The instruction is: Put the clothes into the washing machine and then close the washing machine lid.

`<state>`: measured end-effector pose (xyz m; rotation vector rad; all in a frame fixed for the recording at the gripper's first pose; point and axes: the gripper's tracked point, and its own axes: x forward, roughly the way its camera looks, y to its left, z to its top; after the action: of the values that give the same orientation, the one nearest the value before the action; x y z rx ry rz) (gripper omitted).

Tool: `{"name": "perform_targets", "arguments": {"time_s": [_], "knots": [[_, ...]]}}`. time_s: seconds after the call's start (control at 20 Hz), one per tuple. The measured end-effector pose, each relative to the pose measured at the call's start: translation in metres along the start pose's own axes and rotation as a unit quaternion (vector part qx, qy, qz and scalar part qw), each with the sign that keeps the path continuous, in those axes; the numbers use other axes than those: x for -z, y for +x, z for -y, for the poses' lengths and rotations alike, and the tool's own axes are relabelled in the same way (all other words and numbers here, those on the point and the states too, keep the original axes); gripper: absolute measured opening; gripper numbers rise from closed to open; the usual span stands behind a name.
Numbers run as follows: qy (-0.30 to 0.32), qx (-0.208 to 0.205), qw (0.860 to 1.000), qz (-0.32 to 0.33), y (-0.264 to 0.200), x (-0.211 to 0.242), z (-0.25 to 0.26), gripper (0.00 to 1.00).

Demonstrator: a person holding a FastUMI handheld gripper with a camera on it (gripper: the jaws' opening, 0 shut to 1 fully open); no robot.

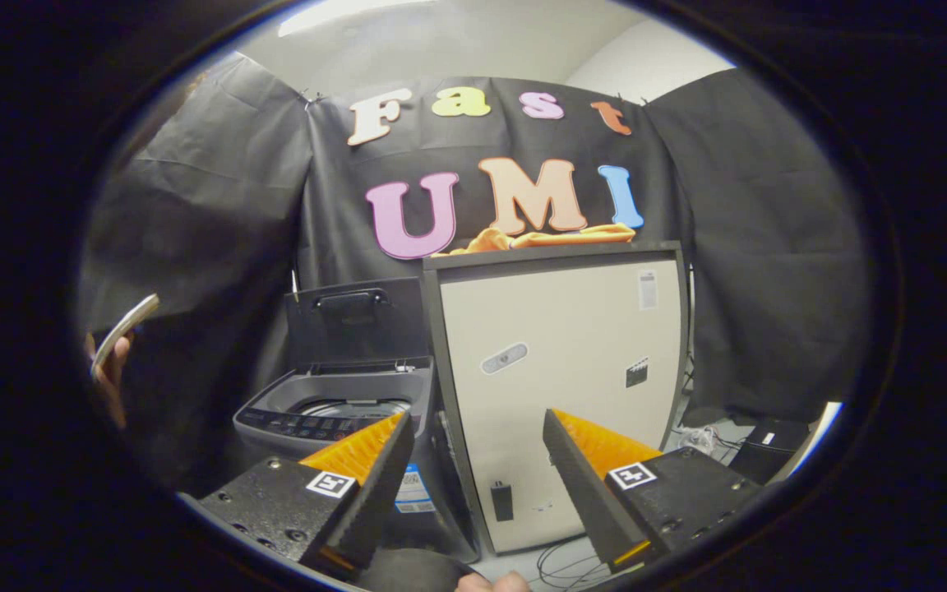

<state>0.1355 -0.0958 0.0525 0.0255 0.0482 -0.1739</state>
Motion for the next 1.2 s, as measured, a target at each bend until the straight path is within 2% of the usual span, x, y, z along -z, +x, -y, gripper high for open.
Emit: {"name": "perform_targets", "arguments": {"time_s": [0.7, 0.9, 1.2], "knots": [[-0.004, 0.025, 1.000, -0.003, 0.075, -0.099, 0.043, 0.96], [-0.025, 0.033, 0.999, 0.000, 0.103, -0.133, 0.054, 0.96], [-0.038, 0.023, 0.999, -0.014, 0.151, -0.180, 0.058, 0.96]]}}
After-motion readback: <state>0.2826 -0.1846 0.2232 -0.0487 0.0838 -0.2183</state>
